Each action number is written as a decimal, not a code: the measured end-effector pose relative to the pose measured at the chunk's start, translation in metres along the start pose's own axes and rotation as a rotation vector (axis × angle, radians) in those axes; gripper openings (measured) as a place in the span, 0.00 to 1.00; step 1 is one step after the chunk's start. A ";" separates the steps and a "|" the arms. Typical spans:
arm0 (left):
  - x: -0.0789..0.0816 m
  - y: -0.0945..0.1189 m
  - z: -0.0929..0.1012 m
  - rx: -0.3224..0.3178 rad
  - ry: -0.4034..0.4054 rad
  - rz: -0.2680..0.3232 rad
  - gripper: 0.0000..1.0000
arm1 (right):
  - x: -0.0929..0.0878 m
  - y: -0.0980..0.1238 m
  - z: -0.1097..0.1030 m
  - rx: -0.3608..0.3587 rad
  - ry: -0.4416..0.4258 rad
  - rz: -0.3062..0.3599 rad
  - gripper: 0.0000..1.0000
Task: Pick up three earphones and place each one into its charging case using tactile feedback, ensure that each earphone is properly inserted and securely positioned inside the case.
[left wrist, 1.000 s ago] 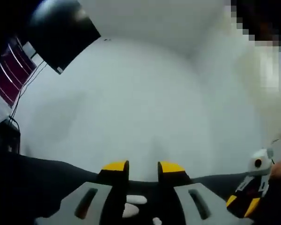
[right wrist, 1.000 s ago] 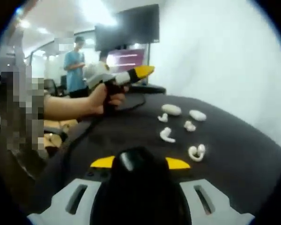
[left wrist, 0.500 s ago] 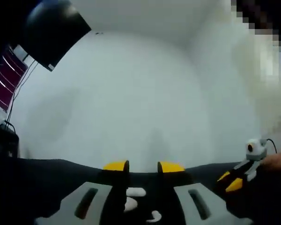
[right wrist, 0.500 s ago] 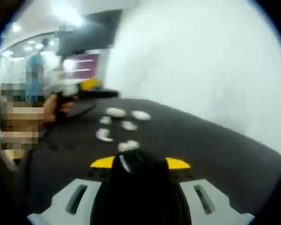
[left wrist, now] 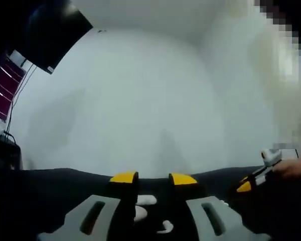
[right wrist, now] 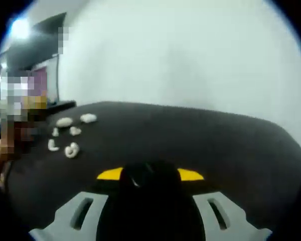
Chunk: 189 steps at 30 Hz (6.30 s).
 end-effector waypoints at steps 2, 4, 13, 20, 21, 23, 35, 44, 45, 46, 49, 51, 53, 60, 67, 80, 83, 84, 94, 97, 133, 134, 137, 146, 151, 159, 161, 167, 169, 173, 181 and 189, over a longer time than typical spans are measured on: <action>-0.002 0.000 0.000 0.007 -0.004 -0.012 0.22 | 0.001 0.000 -0.004 -0.016 0.070 -0.001 0.41; -0.003 -0.001 -0.005 0.026 -0.001 -0.021 0.22 | 0.002 0.001 -0.005 -0.016 0.079 0.000 0.41; -0.016 -0.012 -0.022 0.096 0.032 -0.136 0.20 | 0.034 0.016 -0.013 -0.031 0.127 0.176 0.62; -0.024 -0.027 -0.042 0.106 0.192 -0.337 0.24 | 0.039 0.024 -0.011 -0.014 0.018 0.245 0.58; -0.022 -0.028 -0.039 0.088 0.237 -0.336 0.25 | 0.038 0.023 -0.012 0.003 -0.016 0.250 0.58; -0.015 -0.030 -0.038 0.086 0.348 -0.316 0.26 | 0.038 0.025 -0.011 0.008 -0.051 0.265 0.58; -0.042 -0.040 -0.059 0.128 0.275 -0.552 0.37 | 0.043 0.018 -0.004 0.020 -0.038 0.277 0.57; -0.079 -0.054 -0.059 0.137 0.185 -0.751 0.45 | 0.043 0.019 0.002 0.029 -0.086 0.291 0.56; -0.083 -0.056 -0.060 0.141 0.171 -0.763 0.45 | 0.043 0.019 0.002 0.029 -0.088 0.294 0.56; -0.086 -0.056 -0.060 0.141 0.159 -0.772 0.46 | 0.044 0.019 0.003 0.029 -0.089 0.296 0.56; -0.096 -0.055 -0.058 0.130 0.103 -0.804 0.48 | 0.044 0.019 0.004 0.032 -0.098 0.298 0.56; -0.099 -0.057 -0.055 0.118 0.085 -0.796 0.51 | 0.045 0.020 0.004 0.036 -0.109 0.305 0.55; -0.102 -0.058 -0.052 0.103 0.068 -0.797 0.52 | 0.044 0.020 0.004 0.038 -0.120 0.308 0.55; -0.110 -0.054 -0.041 0.063 -0.073 -0.803 0.53 | 0.045 0.021 -0.001 0.057 -0.145 0.320 0.54; -0.113 -0.047 -0.043 0.059 -0.122 -0.798 0.42 | 0.043 0.021 -0.003 0.069 -0.162 0.320 0.54; -0.101 -0.047 -0.047 0.095 -0.181 -0.740 0.41 | 0.042 0.020 -0.003 0.084 -0.181 0.327 0.53; -0.087 -0.050 -0.044 0.102 -0.147 -0.707 0.41 | 0.042 0.020 -0.003 0.085 -0.183 0.328 0.53; -0.083 -0.050 -0.042 0.101 -0.137 -0.700 0.41 | 0.042 0.020 -0.003 0.087 -0.186 0.327 0.53; -0.066 -0.060 -0.047 0.058 -0.153 -0.677 0.41 | 0.041 0.019 -0.003 0.093 -0.198 0.328 0.53; -0.066 -0.054 -0.049 0.052 -0.167 -0.686 0.41 | 0.041 0.019 -0.003 0.095 -0.199 0.327 0.53; -0.073 0.079 0.078 -0.396 -0.160 -0.704 0.41 | 0.034 0.013 -0.010 0.112 -0.172 0.285 0.53; -0.074 0.080 0.083 -0.405 -0.161 -0.701 0.41 | 0.034 0.013 -0.010 0.113 -0.172 0.284 0.53; -0.076 0.078 0.093 -0.412 -0.171 -0.683 0.41 | 0.034 0.013 -0.010 0.113 -0.175 0.285 0.53; -0.080 0.070 0.120 -0.391 -0.178 -0.632 0.40 | 0.034 0.013 -0.011 0.119 -0.177 0.284 0.53; -0.082 0.071 0.134 -0.405 -0.193 -0.619 0.40 | 0.033 0.013 -0.011 0.121 -0.176 0.281 0.53; -0.085 0.076 0.135 -0.412 -0.225 -0.618 0.41 | 0.033 0.013 -0.012 0.123 -0.174 0.280 0.53; -0.085 0.078 0.134 -0.415 -0.214 -0.618 0.41 | 0.033 0.013 -0.012 0.123 -0.170 0.276 0.53; -0.083 0.081 0.129 -0.441 -0.192 -0.624 0.41 | 0.033 0.012 -0.014 0.124 -0.157 0.271 0.53; -0.080 0.083 0.128 -0.454 -0.178 -0.624 0.41 | 0.033 0.013 -0.014 0.124 -0.155 0.271 0.53; -0.074 0.082 0.120 -0.464 -0.157 -0.614 0.41 | 0.033 0.013 -0.016 0.123 -0.140 0.269 0.53; -0.056 0.080 0.104 -0.499 -0.083 -0.567 0.39 | 0.036 0.012 -0.022 0.137 -0.096 0.261 0.53; -0.056 0.076 0.084 -0.554 0.010 -0.564 0.33 | 0.056 0.019 -0.087 0.518 -0.162 0.352 0.27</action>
Point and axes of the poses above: the point that each gripper's makers call its tool centre point, and the gripper's own axes: y roughly backward along the fingers, z roughly to its right, x roughly out of its top, the point moved 2 cm from there along y, roughly backward along the fingers, and after that the axes turned 10 degrees about x, right-handed, at the moved point
